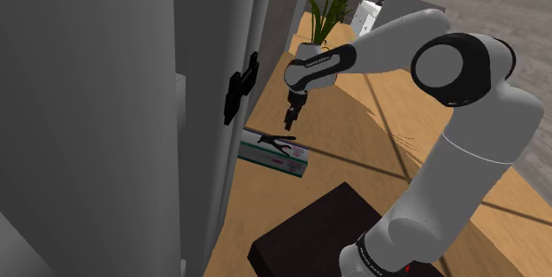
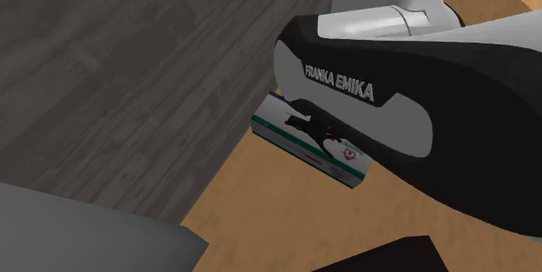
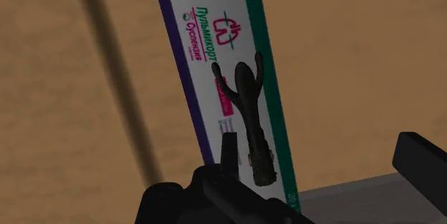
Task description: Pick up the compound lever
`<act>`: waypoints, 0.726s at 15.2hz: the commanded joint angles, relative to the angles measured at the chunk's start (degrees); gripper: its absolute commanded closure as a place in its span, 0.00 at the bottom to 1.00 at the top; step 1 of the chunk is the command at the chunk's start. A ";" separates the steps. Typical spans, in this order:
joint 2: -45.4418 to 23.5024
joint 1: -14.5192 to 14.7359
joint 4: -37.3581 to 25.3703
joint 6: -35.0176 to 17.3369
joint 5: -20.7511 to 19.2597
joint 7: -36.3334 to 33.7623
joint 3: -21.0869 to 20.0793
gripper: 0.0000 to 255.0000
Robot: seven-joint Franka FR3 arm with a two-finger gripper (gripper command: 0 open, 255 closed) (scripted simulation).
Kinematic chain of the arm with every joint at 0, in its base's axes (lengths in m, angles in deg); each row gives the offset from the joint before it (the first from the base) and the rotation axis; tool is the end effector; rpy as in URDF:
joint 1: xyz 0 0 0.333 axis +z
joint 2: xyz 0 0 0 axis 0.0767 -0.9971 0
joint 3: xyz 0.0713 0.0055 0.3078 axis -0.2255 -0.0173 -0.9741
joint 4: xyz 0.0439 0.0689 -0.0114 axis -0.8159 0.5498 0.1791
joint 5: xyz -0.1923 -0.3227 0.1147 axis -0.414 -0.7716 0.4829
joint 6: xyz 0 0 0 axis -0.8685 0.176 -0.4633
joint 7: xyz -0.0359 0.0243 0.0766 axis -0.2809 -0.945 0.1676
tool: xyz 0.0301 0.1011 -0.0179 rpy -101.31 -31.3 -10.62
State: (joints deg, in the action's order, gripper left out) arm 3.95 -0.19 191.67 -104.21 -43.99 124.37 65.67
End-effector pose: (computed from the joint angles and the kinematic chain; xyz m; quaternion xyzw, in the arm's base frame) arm 0.5419 -0.0857 0.3225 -0.9663 -0.2521 0.0523 0.0011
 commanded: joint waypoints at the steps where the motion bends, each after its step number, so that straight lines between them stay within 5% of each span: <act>1: -4.58 -0.33 -2.44 -1.01 0.93 2.95 -0.44 0.00; 6: -15.96 -1.41 -9.90 -2.35 2.27 8.78 -2.33 0.00; 11: -18.47 -1.68 -9.98 -4.69 2.72 9.08 -2.68 0.00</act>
State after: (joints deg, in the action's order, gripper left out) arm -13.86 -1.75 181.71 -108.27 -41.39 133.30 63.06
